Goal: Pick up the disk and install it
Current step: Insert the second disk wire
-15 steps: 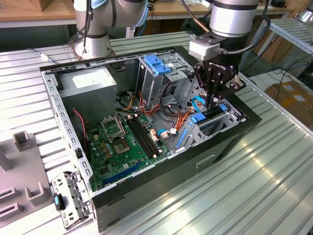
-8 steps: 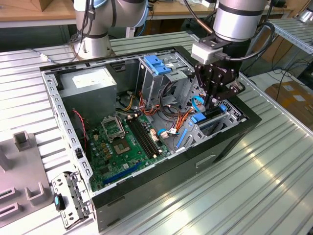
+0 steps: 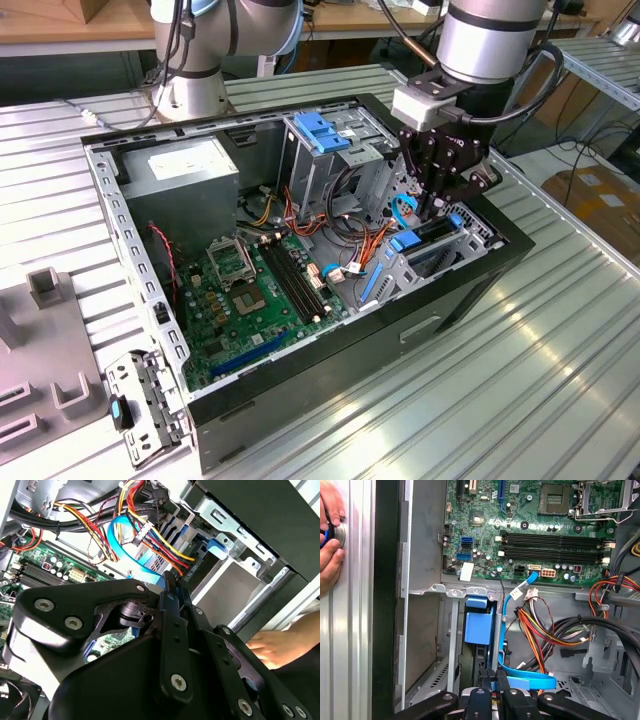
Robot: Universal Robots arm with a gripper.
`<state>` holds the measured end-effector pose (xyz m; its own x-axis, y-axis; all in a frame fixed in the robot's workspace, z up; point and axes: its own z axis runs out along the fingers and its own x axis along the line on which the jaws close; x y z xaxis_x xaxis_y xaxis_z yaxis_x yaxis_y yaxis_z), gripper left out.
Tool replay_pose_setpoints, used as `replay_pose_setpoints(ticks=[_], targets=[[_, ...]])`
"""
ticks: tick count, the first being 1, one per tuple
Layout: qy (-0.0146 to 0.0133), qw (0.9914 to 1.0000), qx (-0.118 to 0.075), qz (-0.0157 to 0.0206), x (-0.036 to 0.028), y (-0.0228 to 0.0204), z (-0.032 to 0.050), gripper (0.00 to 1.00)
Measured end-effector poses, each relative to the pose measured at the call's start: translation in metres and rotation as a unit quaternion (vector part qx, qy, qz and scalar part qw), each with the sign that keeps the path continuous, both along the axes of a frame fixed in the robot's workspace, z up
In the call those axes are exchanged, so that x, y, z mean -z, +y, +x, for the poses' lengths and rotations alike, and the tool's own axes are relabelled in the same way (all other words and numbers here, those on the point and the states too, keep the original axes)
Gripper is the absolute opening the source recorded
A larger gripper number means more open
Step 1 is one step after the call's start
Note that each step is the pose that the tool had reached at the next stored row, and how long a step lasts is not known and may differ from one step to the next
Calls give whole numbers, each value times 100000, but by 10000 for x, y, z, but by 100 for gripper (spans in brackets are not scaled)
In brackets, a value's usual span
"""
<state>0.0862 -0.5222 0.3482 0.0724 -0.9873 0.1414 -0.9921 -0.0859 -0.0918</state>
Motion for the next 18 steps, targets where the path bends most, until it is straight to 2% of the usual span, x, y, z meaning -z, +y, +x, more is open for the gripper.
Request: replay_pose_setpoints(ticks=[1, 4, 9, 11, 12, 13, 14, 15, 16, 18], targets=[[-1, 100000, 1, 20, -1, 0, -1, 16], [-34, 99999, -1, 441, 0, -11, -24, 16], [-64, 99994, 5, 1085, -1, -56, -28, 16], [-64, 99985, 5, 1712, -1, -77, -27, 16], [-63, 99974, -2, 2300, -2, -103, -27, 16], [-63, 99964, 0, 2687, -1, -119, -27, 16], [-64, 99943, 5, 3382, -1, -148, -27, 16], [-64, 99927, 5, 3812, -1, -168, -28, 16], [-65, 99918, 6, 4049, -1, -184, -28, 16], [-63, 99912, 3, 4184, -2, -197, -27, 16]])
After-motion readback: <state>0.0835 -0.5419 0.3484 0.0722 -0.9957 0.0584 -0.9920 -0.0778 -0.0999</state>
